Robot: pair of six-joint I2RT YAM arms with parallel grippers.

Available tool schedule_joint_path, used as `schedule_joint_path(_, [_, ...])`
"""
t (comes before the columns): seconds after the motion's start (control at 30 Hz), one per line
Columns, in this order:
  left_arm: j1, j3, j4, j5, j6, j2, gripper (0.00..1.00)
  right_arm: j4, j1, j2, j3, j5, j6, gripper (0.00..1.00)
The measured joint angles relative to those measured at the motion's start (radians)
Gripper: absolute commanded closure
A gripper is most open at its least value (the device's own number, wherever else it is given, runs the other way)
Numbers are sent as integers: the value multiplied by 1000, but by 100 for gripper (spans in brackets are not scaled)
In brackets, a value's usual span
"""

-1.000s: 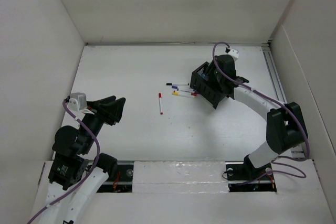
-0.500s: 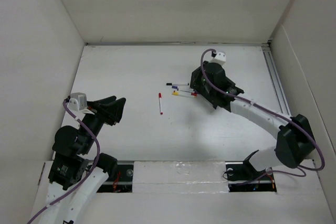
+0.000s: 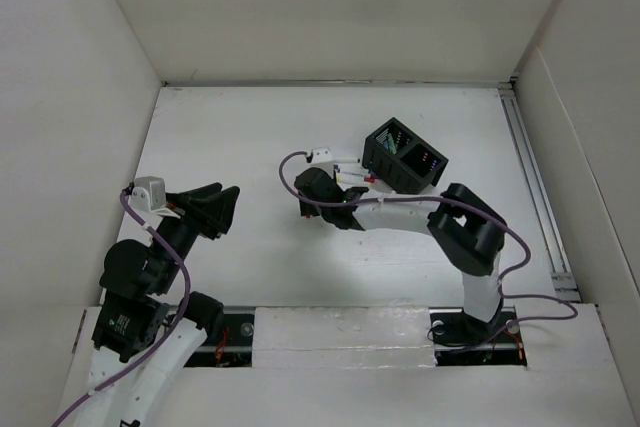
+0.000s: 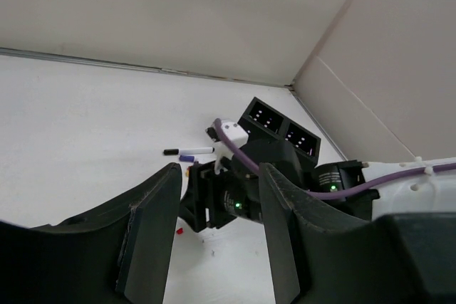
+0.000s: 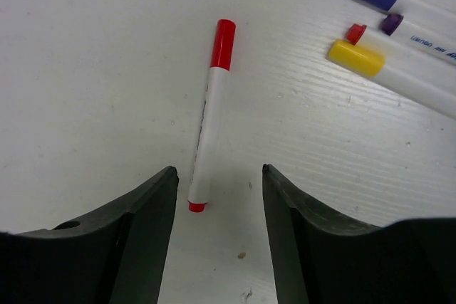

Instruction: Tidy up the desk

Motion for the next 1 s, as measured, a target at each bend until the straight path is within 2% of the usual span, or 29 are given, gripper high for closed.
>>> schedule_joint_path(0.27, [0, 0, 0, 2, 0, 3, 56, -82, 3, 101, 117, 21, -17, 47])
schedule_joint_path(0.4, [0, 0, 0, 2, 0, 3, 56, -108, 3, 146, 178, 34, -26, 56])
schedule_joint_path(0.6, [0, 0, 0, 2, 0, 3, 56, -140, 3, 226, 241, 46, -23, 57])
schedule_joint_path(0.77, [0, 0, 0, 2, 0, 3, 56, -156, 0, 229, 252, 42, -16, 58])
schedule_joint_path(0.8, [0, 0, 0, 2, 0, 3, 56, -158, -1, 229, 252, 41, -13, 67])
schedule_joint_path(0.87, [0, 0, 0, 2, 0, 3, 56, -158, -1, 229, 252, 36, -6, 78])
schedule_joint_path(0.9, [0, 0, 0, 2, 0, 3, 56, -156, -1, 229, 252, 34, -1, 87])
schedule_joint_path(1.0, [0, 0, 0, 2, 0, 3, 56, -148, -1, 226, 245, 34, 6, 100])
